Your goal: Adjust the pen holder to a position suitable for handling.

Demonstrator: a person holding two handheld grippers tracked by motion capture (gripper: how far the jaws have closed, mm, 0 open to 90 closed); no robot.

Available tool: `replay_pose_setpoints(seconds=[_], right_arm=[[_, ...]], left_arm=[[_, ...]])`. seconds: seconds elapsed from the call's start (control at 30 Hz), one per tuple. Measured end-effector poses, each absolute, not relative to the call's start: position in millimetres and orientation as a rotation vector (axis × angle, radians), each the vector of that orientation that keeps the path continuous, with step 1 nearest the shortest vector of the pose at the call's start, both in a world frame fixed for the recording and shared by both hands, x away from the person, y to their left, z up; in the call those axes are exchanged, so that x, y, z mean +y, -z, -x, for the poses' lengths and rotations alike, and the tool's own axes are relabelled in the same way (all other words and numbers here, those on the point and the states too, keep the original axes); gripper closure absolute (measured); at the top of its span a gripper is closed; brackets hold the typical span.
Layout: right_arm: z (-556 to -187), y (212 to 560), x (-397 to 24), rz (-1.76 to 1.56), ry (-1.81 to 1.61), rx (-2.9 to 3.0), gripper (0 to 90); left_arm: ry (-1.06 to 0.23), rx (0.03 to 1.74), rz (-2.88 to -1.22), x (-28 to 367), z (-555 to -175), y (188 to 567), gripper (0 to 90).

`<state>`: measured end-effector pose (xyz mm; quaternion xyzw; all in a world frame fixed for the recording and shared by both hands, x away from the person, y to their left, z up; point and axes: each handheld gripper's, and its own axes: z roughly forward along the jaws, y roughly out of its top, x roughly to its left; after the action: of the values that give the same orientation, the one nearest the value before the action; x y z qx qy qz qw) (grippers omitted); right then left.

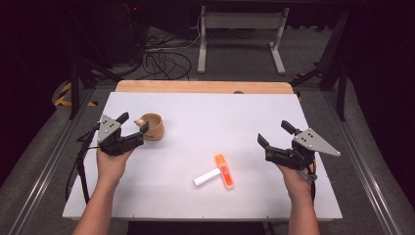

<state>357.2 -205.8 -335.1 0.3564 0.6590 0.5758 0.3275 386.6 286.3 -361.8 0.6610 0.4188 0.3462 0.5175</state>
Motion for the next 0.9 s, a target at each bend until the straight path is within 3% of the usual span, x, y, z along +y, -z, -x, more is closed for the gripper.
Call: replay_pose_setpoints(seconds=[0.9], right_arm=[[-360, 339, -200, -0.930, -1.509, 1.743, 10.0]], left_arm=[[-0.836, 1.188, -1.578, 289, -427, 401, 26.7]])
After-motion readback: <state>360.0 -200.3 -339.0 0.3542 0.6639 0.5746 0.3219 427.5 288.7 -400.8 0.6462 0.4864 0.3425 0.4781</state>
